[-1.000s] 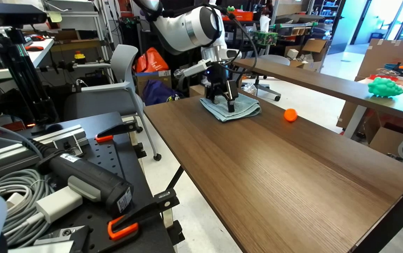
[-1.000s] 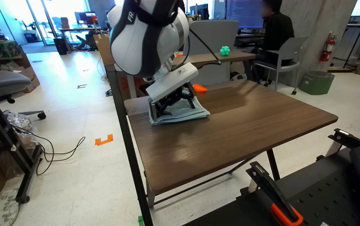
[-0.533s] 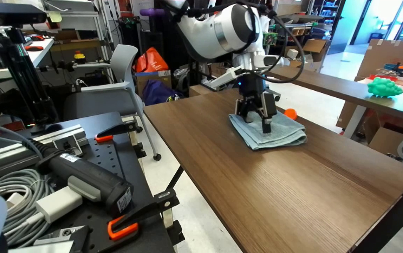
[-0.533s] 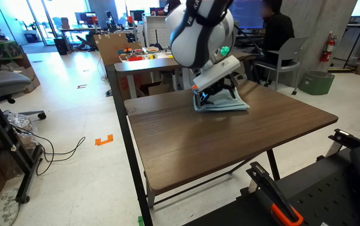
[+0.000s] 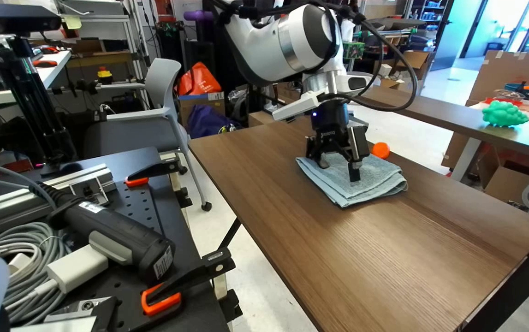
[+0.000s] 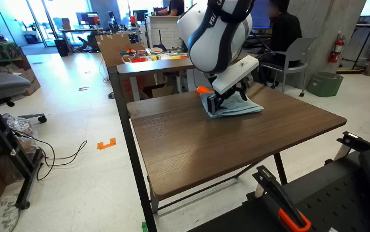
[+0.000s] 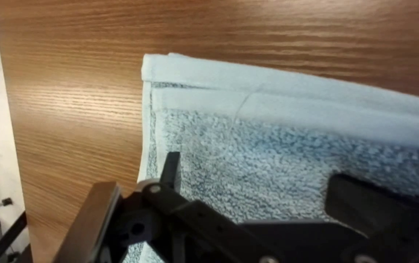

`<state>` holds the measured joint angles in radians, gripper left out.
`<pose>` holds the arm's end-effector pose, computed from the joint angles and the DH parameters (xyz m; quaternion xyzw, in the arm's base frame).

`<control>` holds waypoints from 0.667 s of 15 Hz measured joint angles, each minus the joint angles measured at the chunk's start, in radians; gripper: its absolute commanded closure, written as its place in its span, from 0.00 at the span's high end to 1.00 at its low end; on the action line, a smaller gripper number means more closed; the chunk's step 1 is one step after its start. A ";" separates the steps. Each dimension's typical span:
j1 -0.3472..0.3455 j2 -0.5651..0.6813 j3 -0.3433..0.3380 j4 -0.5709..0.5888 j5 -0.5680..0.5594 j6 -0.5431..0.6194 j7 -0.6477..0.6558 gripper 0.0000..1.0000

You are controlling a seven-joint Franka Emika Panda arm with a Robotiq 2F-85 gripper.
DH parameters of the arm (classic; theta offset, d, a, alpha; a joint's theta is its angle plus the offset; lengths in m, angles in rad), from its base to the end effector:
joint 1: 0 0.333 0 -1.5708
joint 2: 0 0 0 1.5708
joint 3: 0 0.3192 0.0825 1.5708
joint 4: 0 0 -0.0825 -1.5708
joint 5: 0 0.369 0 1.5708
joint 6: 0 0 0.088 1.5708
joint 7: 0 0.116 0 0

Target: Wipe the table with the cloth

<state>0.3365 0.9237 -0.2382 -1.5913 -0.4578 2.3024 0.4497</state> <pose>0.6540 0.0674 0.0945 0.9627 0.0339 -0.0295 0.2668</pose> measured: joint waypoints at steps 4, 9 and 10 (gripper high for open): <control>0.078 -0.084 0.005 -0.170 -0.132 0.126 -0.004 1.00; 0.120 -0.203 0.053 -0.405 -0.257 0.332 -0.018 1.00; 0.101 -0.223 0.069 -0.444 -0.258 0.378 -0.039 1.00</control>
<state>0.4375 0.7010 -0.1690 -2.0349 -0.7158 2.6805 0.4103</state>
